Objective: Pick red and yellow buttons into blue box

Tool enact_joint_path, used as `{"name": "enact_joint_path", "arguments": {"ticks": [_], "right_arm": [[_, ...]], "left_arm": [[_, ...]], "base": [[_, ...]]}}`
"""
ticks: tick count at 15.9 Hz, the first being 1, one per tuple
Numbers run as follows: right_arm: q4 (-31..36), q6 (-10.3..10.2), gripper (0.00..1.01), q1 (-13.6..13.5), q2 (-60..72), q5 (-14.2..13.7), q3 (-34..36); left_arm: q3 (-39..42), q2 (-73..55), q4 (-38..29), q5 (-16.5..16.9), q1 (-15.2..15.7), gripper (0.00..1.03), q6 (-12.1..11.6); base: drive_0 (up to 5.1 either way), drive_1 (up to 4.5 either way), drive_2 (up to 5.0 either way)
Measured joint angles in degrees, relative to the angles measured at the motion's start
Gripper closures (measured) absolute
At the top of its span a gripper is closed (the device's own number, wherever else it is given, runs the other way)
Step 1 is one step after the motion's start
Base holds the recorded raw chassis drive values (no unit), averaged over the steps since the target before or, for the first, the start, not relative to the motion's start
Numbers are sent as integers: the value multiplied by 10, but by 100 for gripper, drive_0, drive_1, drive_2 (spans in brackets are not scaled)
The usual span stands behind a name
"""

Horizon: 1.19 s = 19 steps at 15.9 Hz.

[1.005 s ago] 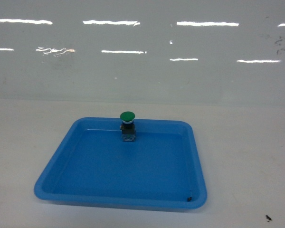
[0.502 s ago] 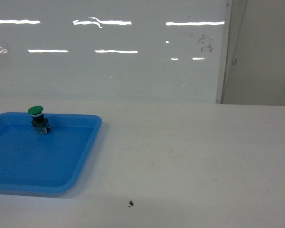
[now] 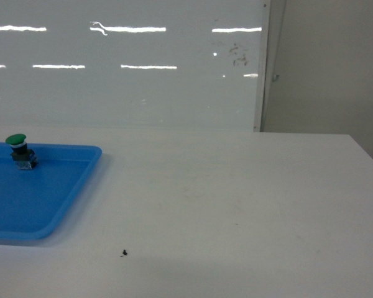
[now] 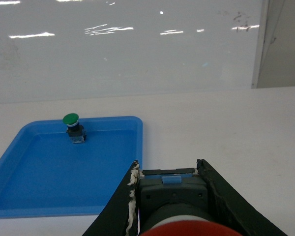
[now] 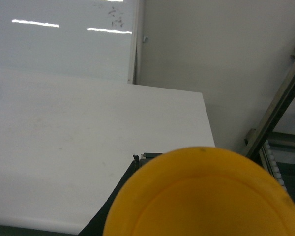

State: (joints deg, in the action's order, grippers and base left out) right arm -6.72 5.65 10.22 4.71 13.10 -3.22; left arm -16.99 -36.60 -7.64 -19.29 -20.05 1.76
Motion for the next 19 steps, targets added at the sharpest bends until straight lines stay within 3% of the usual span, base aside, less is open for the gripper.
{"name": "enact_joint_path", "arguments": {"ticks": [19], "right_arm": [[-1, 0, 75, 0, 0, -1, 0]], "left_arm": [[0, 0, 0, 0, 0, 76, 0]], "base": [[433, -426, 5]]}}
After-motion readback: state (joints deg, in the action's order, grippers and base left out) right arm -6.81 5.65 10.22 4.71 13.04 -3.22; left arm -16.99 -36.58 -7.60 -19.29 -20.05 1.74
